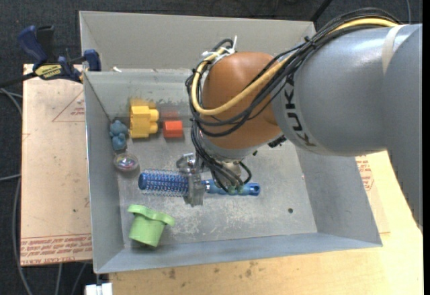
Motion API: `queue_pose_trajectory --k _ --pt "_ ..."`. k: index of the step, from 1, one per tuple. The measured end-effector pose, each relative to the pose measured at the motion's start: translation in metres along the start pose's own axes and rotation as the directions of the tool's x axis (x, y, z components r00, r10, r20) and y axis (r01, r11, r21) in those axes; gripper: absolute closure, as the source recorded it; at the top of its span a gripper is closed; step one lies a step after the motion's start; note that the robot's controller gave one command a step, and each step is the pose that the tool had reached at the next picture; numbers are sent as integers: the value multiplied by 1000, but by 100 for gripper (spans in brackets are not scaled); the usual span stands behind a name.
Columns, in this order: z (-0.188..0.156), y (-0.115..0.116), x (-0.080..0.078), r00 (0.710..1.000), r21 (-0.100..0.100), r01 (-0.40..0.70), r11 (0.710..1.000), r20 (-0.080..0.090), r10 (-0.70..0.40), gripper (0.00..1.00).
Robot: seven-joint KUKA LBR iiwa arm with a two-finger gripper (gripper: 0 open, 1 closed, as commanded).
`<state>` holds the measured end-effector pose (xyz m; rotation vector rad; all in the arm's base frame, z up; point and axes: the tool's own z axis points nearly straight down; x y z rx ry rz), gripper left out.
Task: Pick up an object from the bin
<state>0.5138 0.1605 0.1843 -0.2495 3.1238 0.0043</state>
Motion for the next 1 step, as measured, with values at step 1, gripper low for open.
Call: queue_pose_trajectory --k 1 --pt "-102 12 -22 1000 0 7 1000 3 -7 100"
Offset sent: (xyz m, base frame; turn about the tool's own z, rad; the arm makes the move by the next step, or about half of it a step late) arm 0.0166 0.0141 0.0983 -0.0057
